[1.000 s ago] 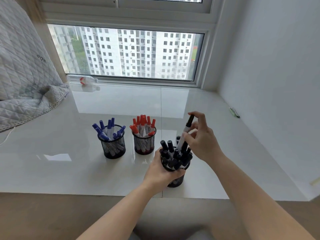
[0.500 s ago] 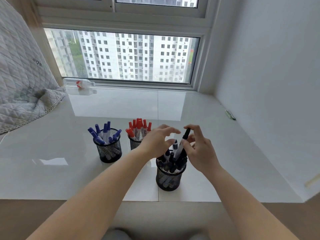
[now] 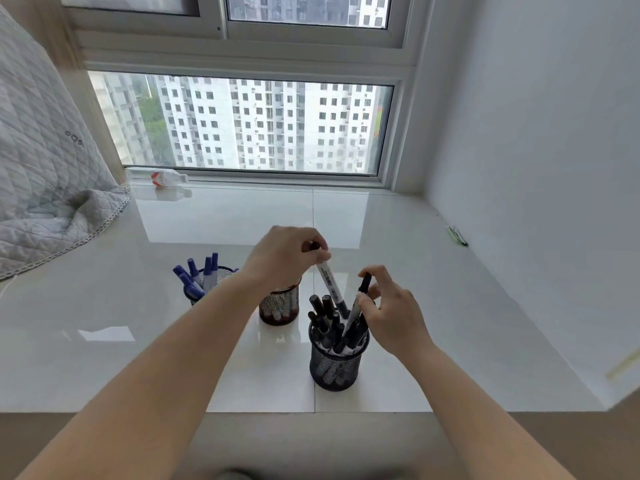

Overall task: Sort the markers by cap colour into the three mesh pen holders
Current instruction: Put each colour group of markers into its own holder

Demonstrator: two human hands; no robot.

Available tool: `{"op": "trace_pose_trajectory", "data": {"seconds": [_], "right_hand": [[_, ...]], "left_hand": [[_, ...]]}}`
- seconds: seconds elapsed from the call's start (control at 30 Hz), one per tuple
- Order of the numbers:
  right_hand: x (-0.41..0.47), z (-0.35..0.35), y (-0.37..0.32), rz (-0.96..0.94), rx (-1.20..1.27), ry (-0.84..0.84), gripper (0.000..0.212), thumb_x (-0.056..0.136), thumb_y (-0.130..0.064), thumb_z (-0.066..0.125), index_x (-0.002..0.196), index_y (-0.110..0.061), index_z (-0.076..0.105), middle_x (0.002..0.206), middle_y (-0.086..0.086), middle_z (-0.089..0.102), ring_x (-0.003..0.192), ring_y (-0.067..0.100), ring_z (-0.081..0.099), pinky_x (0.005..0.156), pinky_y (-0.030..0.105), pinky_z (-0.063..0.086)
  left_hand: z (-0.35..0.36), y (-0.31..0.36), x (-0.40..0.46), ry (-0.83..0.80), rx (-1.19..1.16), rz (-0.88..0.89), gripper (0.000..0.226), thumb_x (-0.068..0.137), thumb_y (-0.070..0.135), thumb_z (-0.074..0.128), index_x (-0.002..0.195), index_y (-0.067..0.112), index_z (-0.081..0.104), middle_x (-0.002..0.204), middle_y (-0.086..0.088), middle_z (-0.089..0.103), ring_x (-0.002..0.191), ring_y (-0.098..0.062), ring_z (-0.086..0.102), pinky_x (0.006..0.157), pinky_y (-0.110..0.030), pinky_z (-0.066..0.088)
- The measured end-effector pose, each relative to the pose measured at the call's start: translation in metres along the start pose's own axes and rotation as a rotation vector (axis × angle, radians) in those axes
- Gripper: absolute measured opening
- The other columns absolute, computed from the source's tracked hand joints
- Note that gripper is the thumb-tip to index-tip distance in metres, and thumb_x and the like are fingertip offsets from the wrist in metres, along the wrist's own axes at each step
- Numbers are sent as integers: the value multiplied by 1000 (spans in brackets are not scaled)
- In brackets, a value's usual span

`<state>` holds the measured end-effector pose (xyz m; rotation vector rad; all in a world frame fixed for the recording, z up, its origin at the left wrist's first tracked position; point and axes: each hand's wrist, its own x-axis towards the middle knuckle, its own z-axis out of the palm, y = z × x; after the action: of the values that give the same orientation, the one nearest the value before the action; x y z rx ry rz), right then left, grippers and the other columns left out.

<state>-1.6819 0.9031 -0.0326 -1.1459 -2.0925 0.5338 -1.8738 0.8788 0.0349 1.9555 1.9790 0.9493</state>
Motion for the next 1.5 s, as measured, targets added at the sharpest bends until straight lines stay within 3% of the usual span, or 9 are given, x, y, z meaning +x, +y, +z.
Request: {"op": "trace_pose_trajectory", "data": {"seconds": [0.2,0.33,0.5,0.73,0.83,1.0,1.13,1.23,1.5], "right_hand": [[-2,10,3,102,-73,-105,18,91,-25,47,91,-25,65,71,-4,63,71,17,56,61,27,38],[2,9,1,201,37,-128,21,87,-21,51,81,-24,71,66,-9,65,70,13,60,64,27,45],[6,6,0,271,137,-186,20,85,-20,55,72,-28,69,67,-9,65,68,9,58,62,21,43],[2,3,3,265,217,-153,14,87,-26,58,78,-24,69,72,-11,66,73,8,59,64,16,42],[0,-2,5,268,341,-185,11,88,-32,59,96,-28,64,88,-9,66,86,10,60,73,20,44],[-23,0,18,262,466,-402,91,57,-43,75,135,-35,28,123,-17,46,118,1,43,91,17,40],[-38,18,27,269,448,-330,96,48,-36,82,128,-40,29,123,-19,50,121,1,44,95,16,36],[-46,31,28,285,477,-227,94,46,-37,84,124,-45,32,120,-21,53,119,0,47,99,21,35],[-55,56,23,356,471,-141,90,41,-42,82,112,-60,30,104,-29,60,97,-12,55,75,9,42]], "left_hand": [[-13,-27,-12,407,-599,-320,13,84,29,66,87,17,67,70,7,66,61,2,62,59,-12,48],[-7,-32,-27,315,-1600,-684,12,87,13,61,92,2,59,64,-5,67,53,-7,62,54,-19,55],[8,-26,-44,166,-1925,-694,14,87,8,57,98,0,55,76,-11,69,62,-14,69,57,-20,58],[22,-7,-44,58,-1424,-444,39,88,-2,54,118,17,38,88,-12,67,84,-25,71,72,-30,59],[24,-3,-40,120,-1168,-391,23,93,3,49,110,16,43,94,-14,61,86,-29,71,72,-34,59],[30,-4,-34,172,-1049,-308,21,97,27,41,94,11,54,91,-8,64,87,-20,69,67,-27,57],[41,-3,-33,179,-846,-247,17,92,36,50,86,31,65,86,8,63,80,-5,61,65,-13,48],[53,-1,-32,171,-822,-248,8,90,31,56,86,32,63,83,7,63,75,-9,56,73,-24,43],[57,-2,-31,255,-471,-156,19,81,28,69,85,22,51,78,11,63,66,6,61,56,-10,45]]}}
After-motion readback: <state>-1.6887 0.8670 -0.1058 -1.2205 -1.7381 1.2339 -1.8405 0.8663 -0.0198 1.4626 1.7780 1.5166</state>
